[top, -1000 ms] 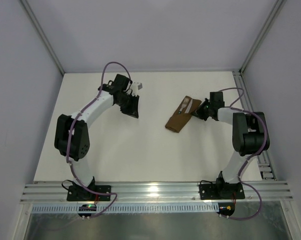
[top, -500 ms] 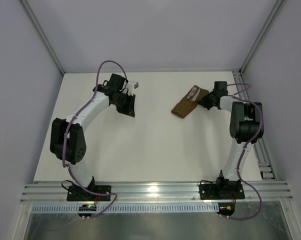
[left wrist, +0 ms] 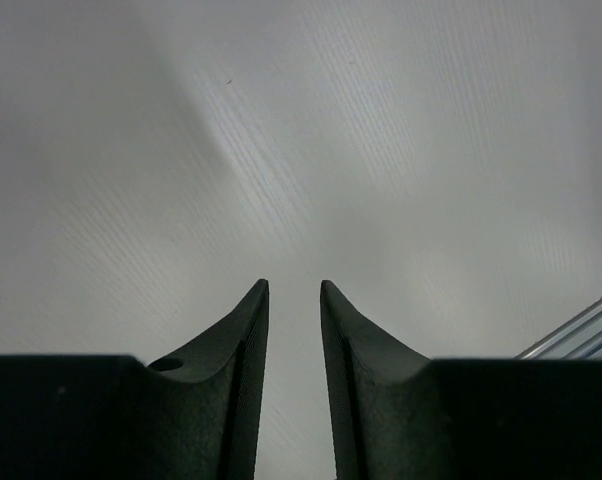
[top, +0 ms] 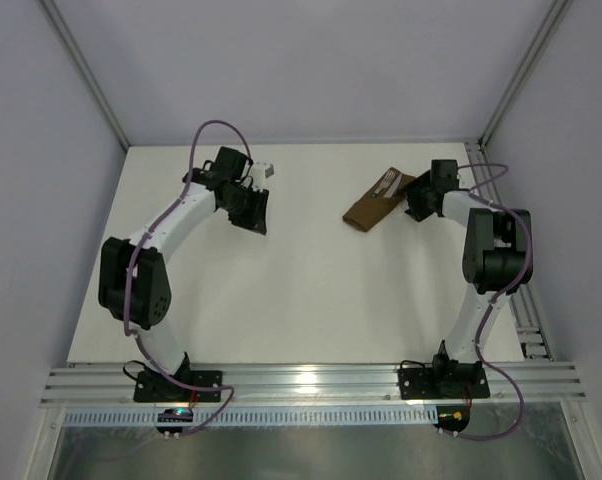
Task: Fold the napkin into a case and place the utensils inside
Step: Move the smaller rectangle folded napkin to the center of the board, then reset both arms
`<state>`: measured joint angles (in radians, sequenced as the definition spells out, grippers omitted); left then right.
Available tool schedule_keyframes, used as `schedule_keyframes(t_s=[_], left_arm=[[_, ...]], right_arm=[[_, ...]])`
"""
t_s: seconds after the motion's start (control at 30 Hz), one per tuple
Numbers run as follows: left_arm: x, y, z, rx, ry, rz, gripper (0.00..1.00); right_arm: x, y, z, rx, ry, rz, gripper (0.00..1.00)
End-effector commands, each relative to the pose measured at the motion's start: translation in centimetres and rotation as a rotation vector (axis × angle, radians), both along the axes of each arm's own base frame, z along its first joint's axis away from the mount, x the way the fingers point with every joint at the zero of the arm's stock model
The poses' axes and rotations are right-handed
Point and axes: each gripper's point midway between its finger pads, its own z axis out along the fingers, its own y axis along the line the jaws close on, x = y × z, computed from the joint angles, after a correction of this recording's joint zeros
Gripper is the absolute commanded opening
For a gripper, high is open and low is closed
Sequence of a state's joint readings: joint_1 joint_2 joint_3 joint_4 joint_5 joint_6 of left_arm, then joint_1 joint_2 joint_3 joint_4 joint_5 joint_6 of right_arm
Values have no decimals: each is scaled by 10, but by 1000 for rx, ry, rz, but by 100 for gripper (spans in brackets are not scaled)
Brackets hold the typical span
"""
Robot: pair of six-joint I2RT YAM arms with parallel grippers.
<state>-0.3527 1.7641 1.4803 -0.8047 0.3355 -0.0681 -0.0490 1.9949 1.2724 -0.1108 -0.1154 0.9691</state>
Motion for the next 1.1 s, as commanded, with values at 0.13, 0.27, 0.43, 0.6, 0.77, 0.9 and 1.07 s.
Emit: schedule_keyframes(t_s=[0.13,0.27,0.43,0.6,0.77,0.9,1.07], left_arm=[[5,27,36,71,-127,13,43],[7,64,47,227,-217,35,59],[-3,115,52,310,-255,135,83],[-29,187,45,387,-228,302,93],[-62,242,27,450,-177,464,94],[-86,262,9,528,-157,522,96],[-91,269,5,550,-155,543,97]], right_arm=[[-44,-23,71,-208,-92,45,91],[-85,-39,123,-362,-173,61,99],[-158,-70,124,-577,-89,46,99],[-214,-82,121,-679,-113,37,99],[-240,-85,99,-704,-84,36,99],[-248,-86,88,-702,-90,15,99],[-246,-81,88,-689,-127,33,99]])
